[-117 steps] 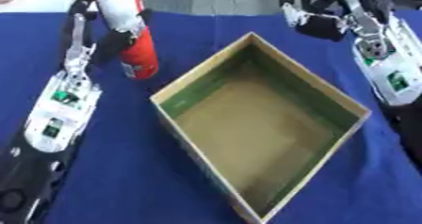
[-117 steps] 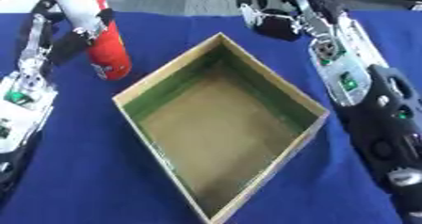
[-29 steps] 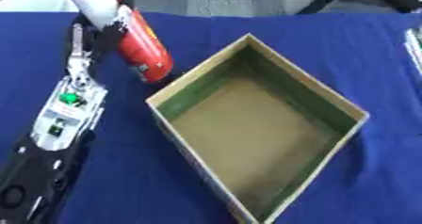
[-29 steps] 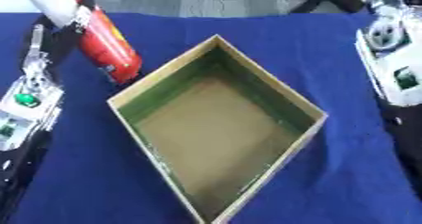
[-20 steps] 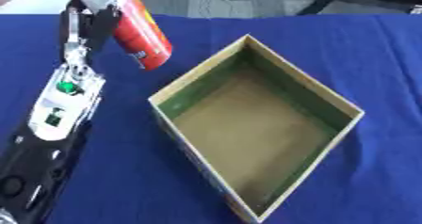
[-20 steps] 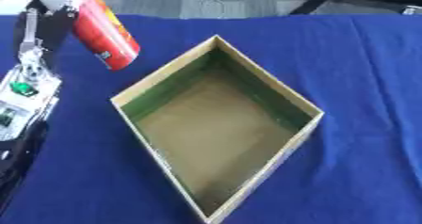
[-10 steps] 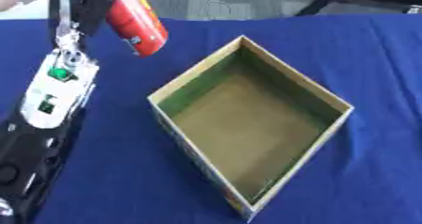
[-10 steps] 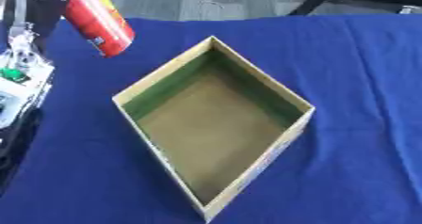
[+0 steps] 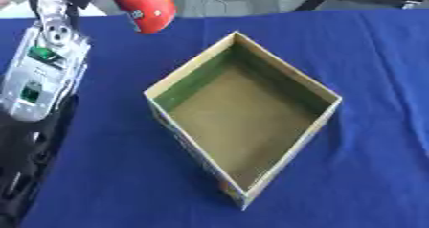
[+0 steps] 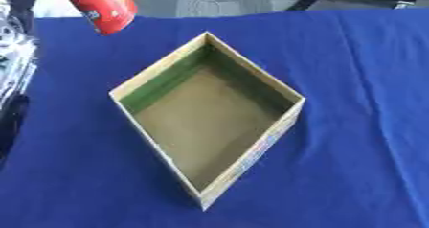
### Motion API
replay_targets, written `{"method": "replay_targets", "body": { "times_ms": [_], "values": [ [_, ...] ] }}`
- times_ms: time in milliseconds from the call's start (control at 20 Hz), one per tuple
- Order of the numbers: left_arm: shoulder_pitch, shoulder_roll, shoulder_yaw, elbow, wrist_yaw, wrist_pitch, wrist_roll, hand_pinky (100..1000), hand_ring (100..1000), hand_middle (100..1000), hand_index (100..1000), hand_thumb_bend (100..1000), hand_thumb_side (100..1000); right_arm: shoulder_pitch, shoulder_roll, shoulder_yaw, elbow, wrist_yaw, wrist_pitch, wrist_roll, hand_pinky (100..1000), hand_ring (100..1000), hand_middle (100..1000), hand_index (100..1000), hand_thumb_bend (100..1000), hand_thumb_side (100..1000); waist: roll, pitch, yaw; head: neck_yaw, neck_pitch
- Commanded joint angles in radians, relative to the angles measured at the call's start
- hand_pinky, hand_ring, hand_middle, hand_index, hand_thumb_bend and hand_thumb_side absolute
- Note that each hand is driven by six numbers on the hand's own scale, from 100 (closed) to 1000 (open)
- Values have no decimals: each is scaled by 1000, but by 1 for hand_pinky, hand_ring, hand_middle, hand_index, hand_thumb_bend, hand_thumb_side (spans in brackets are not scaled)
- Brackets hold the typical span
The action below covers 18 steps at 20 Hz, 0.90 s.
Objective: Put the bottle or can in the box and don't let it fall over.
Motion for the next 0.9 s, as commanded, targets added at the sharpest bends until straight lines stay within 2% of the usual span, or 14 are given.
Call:
{"method": "replay_targets", "body": {
  "times_ms": [50,450,700,900],
  "values": [
    [-20,-12,-11,-66,17,10,-1,977,656,723,479,100,628,7,-27,-24,-18,6,17,-9,828,680,901,586,100,579,-4,-38,3,-13,11],
    [6,-66,-82,-142,-3,27,-58,973,656,722,480,100,590,23,-24,-29,-18,-4,19,-20,828,678,896,588,100,585,-5,-63,11,-31,28],
    [46,-99,-125,-166,-70,14,-83,966,650,712,474,100,562,15,-17,-26,-18,-8,20,-10,829,675,895,590,100,587,-6,-66,9,-28,26],
    [58,-109,-136,-167,-97,2,-78,966,650,712,474,100,562,13,-16,-26,-18,-9,17,-9,829,675,895,590,100,587,-6,-66,8,-27,25]
  ]
}}
